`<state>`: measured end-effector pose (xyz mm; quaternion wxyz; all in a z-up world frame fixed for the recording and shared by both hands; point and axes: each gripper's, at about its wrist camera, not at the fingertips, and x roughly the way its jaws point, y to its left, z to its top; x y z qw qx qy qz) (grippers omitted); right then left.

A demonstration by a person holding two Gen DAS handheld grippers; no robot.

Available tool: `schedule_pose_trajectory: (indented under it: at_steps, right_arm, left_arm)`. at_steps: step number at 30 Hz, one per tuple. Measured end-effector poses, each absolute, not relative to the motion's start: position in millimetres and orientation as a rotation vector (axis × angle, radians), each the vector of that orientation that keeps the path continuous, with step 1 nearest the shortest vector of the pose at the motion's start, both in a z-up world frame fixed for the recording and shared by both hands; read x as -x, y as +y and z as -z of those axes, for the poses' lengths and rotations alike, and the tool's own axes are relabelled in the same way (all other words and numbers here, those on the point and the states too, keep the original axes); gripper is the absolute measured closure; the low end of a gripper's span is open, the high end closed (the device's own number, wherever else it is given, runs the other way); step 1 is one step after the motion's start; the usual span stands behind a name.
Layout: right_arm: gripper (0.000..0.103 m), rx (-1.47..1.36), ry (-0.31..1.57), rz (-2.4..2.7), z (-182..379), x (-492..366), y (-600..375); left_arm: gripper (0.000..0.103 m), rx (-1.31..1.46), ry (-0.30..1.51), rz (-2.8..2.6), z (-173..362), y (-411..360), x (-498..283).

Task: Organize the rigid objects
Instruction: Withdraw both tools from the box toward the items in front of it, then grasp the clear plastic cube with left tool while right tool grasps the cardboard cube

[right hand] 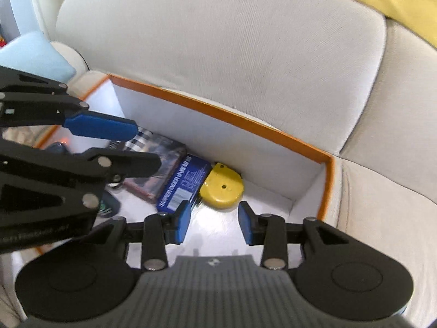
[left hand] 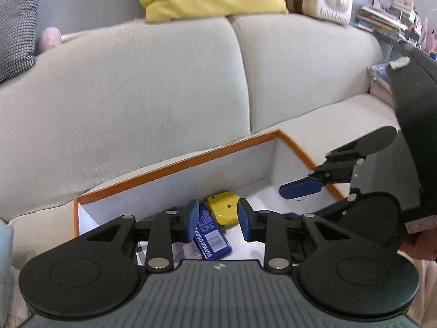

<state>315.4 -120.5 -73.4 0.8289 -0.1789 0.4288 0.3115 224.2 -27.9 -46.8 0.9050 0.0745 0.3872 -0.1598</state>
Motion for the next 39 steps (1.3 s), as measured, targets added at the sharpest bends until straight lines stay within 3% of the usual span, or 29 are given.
schedule_pose_trajectory:
  at_steps: [7, 10, 16, 22, 25, 39]
  right_arm:
    - [0.056, 0.317, 0.835, -0.630, 52.0, -256.9, -160.4]
    - [0.044, 0.253, 0.784, -0.594, 42.7, -236.0, -189.0]
    - [0.042, 0.136, 0.714, -0.481, 50.3, -192.4, -221.7]
    - [0.041, 0.063, 0.772, -0.368, 69.1, -150.9, -257.7]
    - [0.033, 0.033, 0.826, -0.347, 86.9, -139.9, -265.9]
    - [0.033, 0.033, 0.990, -0.344, 144.8, -156.9, -243.6]
  left_arm:
    - [0.049, -0.102, 0.750, 0.353, 22.3, -23.8, -176.0]
    - [0.045, -0.064, 0.732, 0.370, 21.1, -25.3, -158.2]
    - [0.039, -0.029, 0.735, 0.382, 31.9, -32.0, -126.9]
    - [0.037, 0.023, 0.790, 0.335, 66.5, -32.3, -110.3]
    - [0.036, 0.089, 0.843, 0.320, 89.8, -27.6, -107.5]
    - [0.036, 0.185, 0.967, 0.294, 131.7, -20.5, -118.5]
